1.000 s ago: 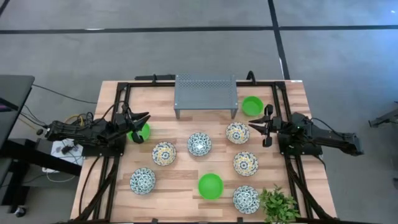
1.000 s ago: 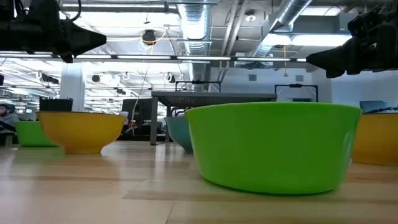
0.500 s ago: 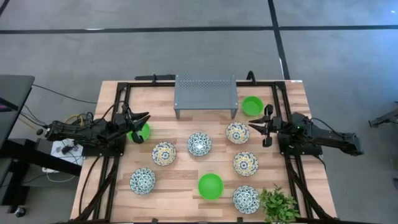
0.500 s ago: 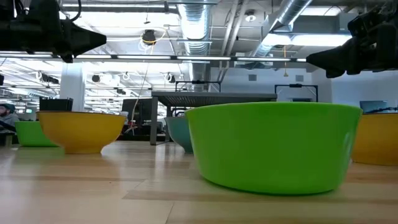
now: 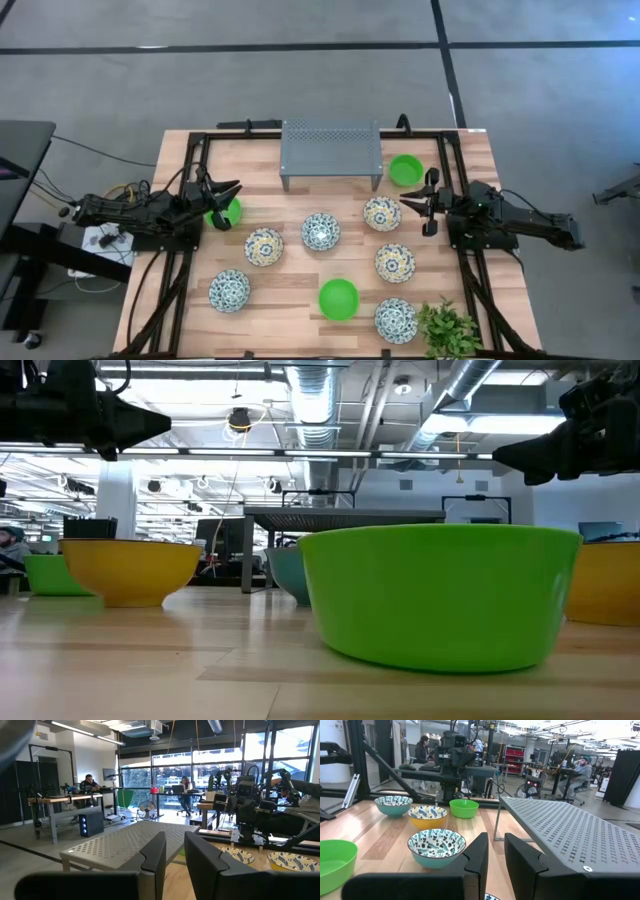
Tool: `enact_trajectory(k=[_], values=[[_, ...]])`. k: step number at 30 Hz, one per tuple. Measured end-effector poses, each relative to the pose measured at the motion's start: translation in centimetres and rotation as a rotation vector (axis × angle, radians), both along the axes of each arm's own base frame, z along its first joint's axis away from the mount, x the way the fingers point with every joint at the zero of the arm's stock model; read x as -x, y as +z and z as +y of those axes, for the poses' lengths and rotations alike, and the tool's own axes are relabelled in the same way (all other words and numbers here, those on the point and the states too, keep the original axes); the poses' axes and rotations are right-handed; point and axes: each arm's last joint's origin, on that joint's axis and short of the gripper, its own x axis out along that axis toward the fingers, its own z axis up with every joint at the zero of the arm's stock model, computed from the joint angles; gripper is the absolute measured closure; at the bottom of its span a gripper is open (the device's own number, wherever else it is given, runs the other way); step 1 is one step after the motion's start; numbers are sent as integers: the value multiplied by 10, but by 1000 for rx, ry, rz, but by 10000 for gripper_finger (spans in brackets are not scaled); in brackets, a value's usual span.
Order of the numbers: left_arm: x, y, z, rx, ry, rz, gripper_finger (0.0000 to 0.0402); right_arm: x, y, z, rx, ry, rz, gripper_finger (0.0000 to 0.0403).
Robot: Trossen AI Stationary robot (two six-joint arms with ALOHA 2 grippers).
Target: Pick & Place Mini bowls
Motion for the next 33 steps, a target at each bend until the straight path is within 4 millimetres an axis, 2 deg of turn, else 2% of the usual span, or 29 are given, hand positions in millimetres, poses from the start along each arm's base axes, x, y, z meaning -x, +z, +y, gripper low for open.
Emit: enact_trajectory(k=[29, 33], values=[[0, 0, 0, 0, 0, 0, 330, 0, 0, 0, 0, 0, 0, 344], [0, 1, 0, 7, -2, -10, 330, 0, 2, 0, 85, -2, -13, 344]])
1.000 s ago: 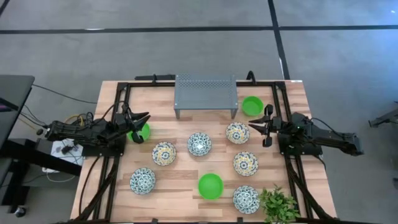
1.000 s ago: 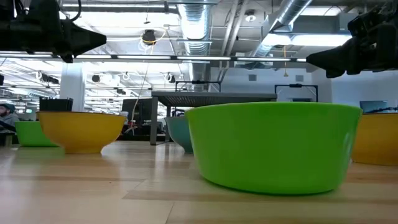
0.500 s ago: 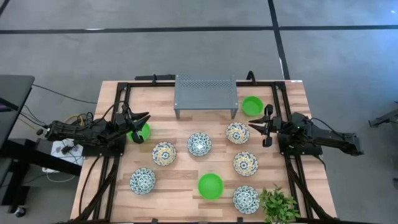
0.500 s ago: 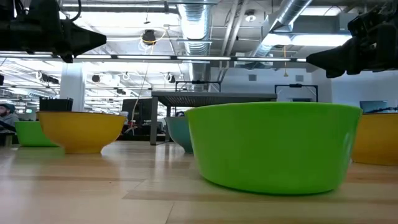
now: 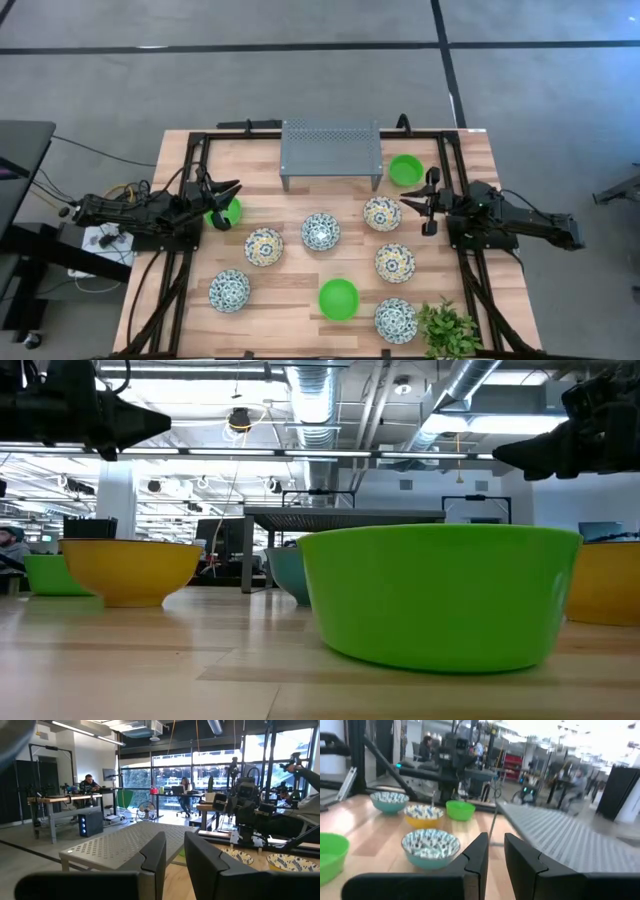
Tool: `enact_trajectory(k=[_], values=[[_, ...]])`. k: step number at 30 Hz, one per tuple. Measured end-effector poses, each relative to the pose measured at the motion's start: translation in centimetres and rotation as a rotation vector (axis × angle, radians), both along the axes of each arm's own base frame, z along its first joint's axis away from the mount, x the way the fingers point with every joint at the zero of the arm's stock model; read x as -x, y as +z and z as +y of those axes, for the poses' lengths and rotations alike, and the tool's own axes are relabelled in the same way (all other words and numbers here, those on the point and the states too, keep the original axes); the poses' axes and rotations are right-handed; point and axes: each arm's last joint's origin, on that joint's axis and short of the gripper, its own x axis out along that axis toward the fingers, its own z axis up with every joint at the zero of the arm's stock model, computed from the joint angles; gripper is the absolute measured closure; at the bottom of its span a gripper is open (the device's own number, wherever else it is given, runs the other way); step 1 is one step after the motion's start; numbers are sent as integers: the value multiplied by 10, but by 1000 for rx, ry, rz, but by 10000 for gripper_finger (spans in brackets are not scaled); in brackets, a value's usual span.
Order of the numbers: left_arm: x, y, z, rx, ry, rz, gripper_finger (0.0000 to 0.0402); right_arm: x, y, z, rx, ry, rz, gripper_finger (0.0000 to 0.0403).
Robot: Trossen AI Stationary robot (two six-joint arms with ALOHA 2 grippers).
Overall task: Pick & Place Mini bowls
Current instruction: Put the top right green bowl on the shelf
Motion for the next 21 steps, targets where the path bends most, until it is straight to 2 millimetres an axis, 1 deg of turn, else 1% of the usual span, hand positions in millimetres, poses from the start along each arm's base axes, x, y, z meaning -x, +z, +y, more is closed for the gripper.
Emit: enact_trajectory(k=[2, 6, 8, 11, 13, 17, 19, 21], values=[[0, 1, 0, -5, 2, -8, 330, 0, 2, 0, -56, 10, -30, 344], [1, 2, 0, 0, 1, -19, 330, 0, 6, 2, -331, 46, -113, 344], [1, 3, 0, 2, 0, -33, 330, 1, 9, 2, -394, 56, -152, 344], [1, 4, -1, -5, -30, -43, 330, 1, 13, 2, -364, 61, -188, 344], [0, 4, -2, -15, -63, -42, 330, 2, 15, 2, -296, 55, -204, 344], [-3, 2, -2, 2, -78, -20, 330, 3, 21, -1, -114, -63, -241, 344], [-5, 0, -3, 11, -81, -4, 330, 5, 25, -2, -82, -110, -289, 344], [-7, -2, -4, 37, -114, 6, 330, 5, 26, -2, -79, -119, -300, 344]])
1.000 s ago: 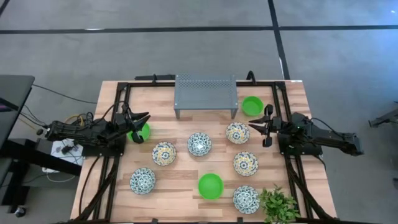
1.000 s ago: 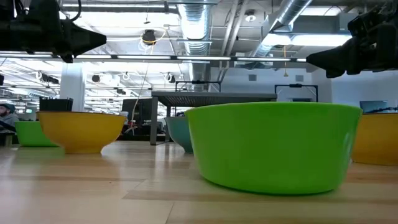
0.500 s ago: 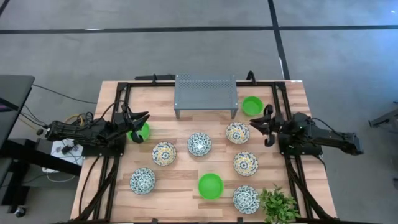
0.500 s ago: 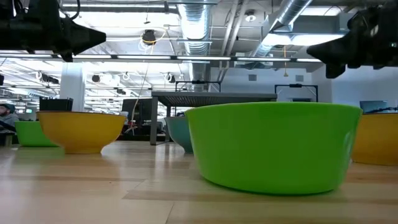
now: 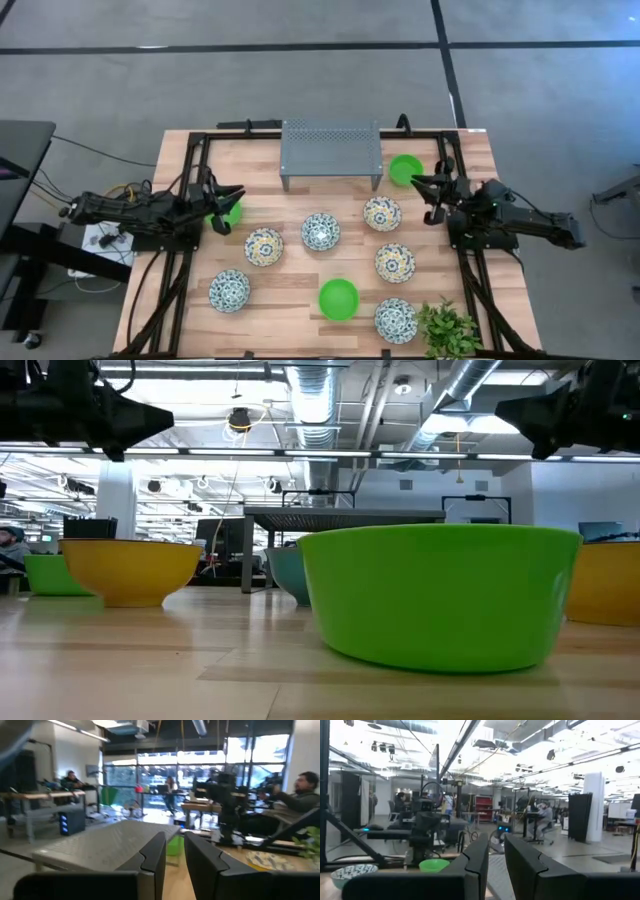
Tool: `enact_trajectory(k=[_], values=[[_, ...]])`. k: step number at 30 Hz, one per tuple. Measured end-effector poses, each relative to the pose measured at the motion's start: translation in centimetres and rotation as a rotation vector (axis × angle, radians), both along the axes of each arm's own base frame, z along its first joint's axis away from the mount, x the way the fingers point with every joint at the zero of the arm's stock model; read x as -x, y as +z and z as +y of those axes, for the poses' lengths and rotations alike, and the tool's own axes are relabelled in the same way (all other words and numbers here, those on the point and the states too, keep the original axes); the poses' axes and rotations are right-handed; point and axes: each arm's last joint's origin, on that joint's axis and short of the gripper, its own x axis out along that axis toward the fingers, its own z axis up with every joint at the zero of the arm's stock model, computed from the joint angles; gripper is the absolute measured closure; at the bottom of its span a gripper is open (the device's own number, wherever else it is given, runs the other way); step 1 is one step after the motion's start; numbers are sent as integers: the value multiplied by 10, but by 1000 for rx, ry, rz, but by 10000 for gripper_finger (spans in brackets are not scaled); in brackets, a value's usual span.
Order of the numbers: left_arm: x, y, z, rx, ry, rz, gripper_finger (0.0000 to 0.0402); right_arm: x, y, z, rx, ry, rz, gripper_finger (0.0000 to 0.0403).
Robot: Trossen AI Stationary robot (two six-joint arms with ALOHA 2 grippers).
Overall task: Pick & Place Mini bowls
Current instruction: Put the top right green bowl on the shelf
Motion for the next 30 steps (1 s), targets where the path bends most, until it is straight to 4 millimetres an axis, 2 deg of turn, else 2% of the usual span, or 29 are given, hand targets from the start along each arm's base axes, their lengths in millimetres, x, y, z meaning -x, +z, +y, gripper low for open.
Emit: enact_trajectory(k=[4, 7, 11, 14, 19, 24, 30], values=[[-4, -2, -2, -3, -40, 29, 330, -4, -3, 0, -18, 15, 34, 342], [-7, 7, -2, -2, -40, 29, 330, -9, -2, -1, -31, 33, 98, 328], [-12, 41, -3, -41, -32, 15, 330, -20, 21, -3, -53, 36, 141, 295], [-21, 62, -4, -102, -23, 83, 330, -33, 36, -6, -83, 30, 272, 268], [-43, 76, -7, -142, -26, 315, 330, -48, 67, -9, -130, 3, 471, 243], [-61, 89, -7, -192, 29, 410, 313, -53, 82, -12, -301, -72, 699, 236], [-67, 105, 4, -290, 230, 467, 263, -55, 76, -12, -529, -149, 913, 241]])
